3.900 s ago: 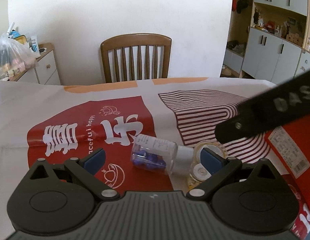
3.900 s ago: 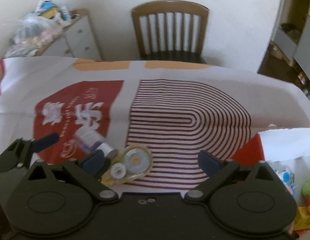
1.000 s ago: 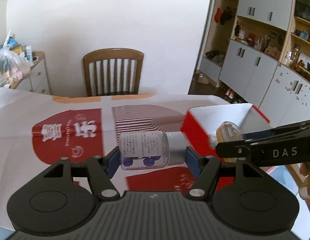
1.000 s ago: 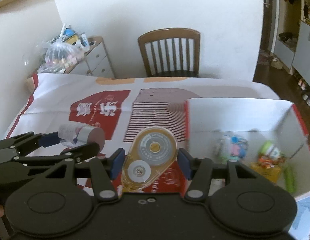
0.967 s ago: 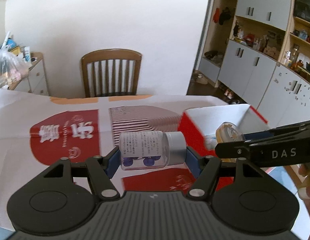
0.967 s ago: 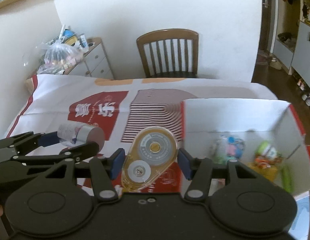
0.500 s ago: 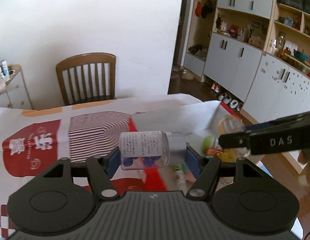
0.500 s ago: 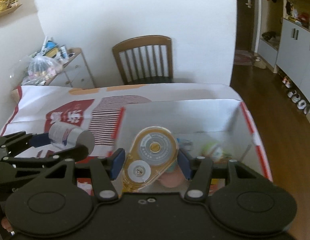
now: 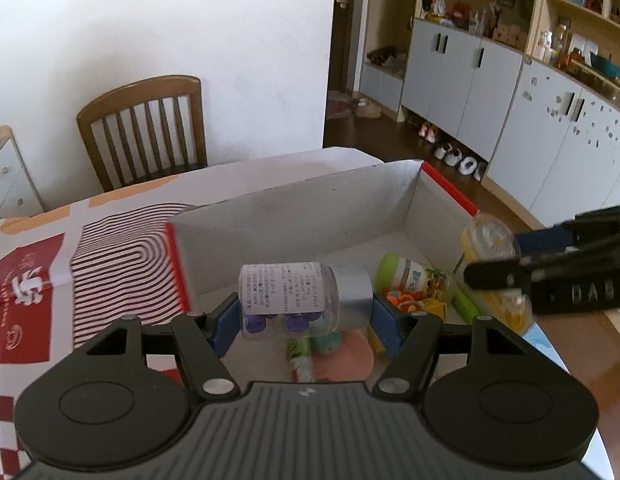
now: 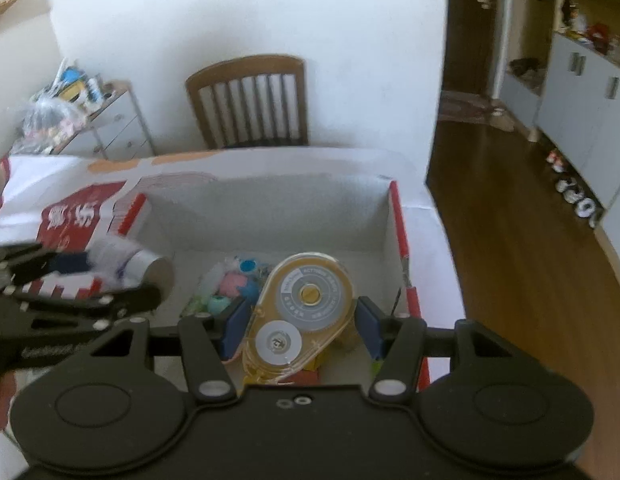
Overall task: Organize rigid objects
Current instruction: 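Carry the pill bottle and tape roller over the cardboard box, then open the left tool to drop the pill bottle while the right tool releases the tape roller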
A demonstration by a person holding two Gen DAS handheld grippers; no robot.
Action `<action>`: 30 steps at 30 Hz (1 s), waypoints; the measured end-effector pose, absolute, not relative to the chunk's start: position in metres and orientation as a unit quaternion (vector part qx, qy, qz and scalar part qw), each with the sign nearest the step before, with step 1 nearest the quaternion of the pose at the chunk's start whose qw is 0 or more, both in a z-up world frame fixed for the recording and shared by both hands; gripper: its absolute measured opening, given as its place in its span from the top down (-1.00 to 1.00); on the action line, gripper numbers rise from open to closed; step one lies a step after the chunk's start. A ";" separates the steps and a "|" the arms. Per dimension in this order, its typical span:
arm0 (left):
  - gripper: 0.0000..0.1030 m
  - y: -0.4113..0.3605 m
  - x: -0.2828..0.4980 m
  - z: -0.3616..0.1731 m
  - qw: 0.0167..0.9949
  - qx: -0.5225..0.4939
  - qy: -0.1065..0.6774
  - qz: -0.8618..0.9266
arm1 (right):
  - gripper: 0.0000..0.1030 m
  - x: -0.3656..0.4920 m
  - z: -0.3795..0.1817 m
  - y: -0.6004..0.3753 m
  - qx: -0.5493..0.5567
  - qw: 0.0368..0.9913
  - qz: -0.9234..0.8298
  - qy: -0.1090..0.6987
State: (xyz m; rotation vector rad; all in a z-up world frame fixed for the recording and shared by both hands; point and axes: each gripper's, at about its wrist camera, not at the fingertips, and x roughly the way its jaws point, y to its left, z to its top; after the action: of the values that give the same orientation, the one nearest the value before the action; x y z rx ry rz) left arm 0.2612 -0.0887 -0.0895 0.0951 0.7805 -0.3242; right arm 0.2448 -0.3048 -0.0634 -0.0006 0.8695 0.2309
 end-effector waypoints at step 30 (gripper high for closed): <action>-0.33 -0.122 0.308 -0.134 0.878 0.042 0.464 -0.109 | -0.12 0.265 -0.109 -0.292 -0.081 0.875 0.164 0.448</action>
State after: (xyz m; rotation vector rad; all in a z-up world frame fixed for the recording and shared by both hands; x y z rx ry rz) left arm 0.3077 -0.1220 -0.1343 0.0881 0.9668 -0.2282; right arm 0.2651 -0.2918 -0.1088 -0.1693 0.9347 0.3425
